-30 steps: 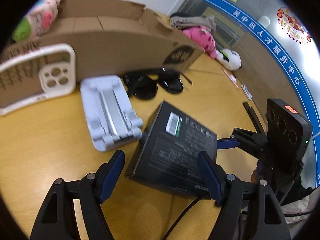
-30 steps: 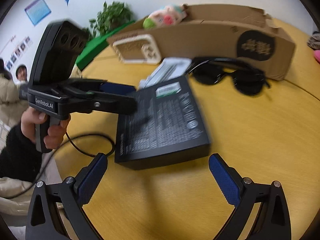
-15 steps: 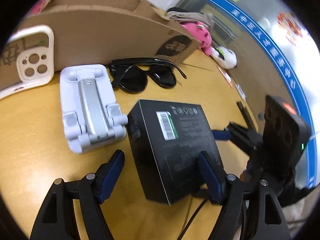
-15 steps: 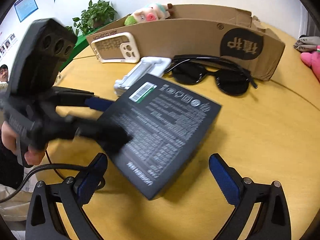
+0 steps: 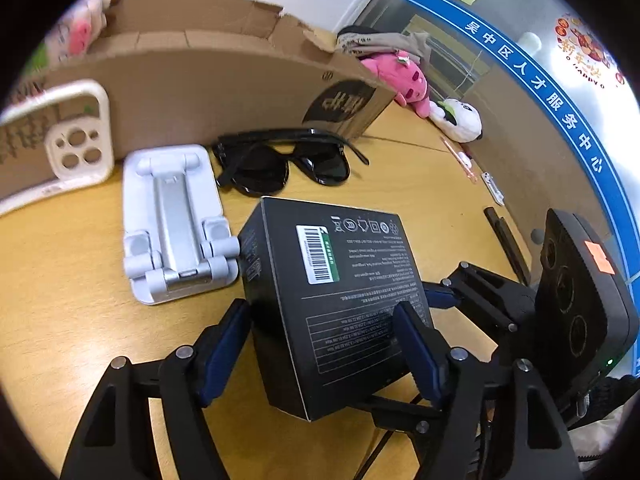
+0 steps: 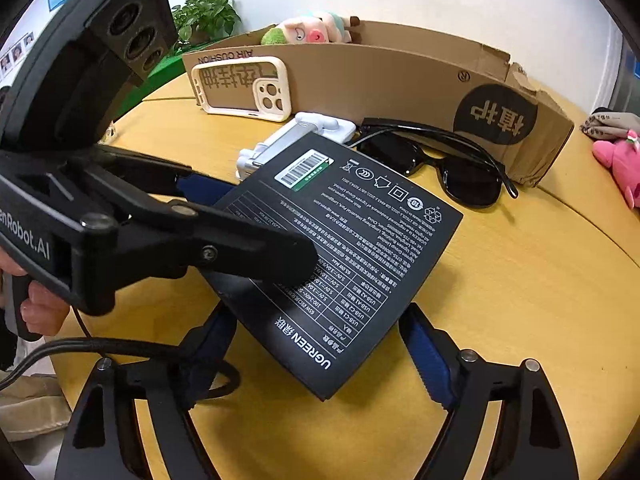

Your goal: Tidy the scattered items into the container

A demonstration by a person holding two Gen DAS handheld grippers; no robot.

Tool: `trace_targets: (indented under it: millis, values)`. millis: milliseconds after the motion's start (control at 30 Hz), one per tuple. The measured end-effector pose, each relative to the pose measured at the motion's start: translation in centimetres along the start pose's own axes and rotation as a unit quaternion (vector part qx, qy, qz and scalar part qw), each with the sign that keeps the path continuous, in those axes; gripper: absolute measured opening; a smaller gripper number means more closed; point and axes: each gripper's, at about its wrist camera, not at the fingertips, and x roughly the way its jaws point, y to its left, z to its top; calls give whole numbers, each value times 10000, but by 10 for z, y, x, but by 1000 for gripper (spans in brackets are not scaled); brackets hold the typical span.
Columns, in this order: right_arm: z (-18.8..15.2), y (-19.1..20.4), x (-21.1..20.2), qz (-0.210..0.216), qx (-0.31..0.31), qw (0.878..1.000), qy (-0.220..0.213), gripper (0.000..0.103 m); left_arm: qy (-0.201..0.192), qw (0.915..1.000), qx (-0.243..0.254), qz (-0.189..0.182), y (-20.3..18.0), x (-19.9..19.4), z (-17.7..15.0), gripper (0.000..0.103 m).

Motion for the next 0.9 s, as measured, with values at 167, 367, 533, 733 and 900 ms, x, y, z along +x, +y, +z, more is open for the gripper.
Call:
trace_targets:
  millis: [167, 367, 533, 733, 900]
  values:
    - [13, 7, -13, -42, -63, 9993, -353, 83, -357, 9989, 203, 208, -12, -26, 9, 71]
    - [38, 12, -34, -88, -225, 9970, -732, 83, -748, 9951, 426, 489, -22, -52, 28, 71]
    - [63, 14, -44, -132, -437, 9944, -957, 83, -1037, 9910, 552, 640, -27, -71, 47, 71]
    - [103, 14, -56, -180, -712, 9894, -1252, 83, -1408, 9834, 744, 866, -24, -100, 76, 71]
    - [145, 9, -67, -177, -876, 9851, -1469, 83, -1707, 9760, 914, 995, -21, -122, 107, 71]
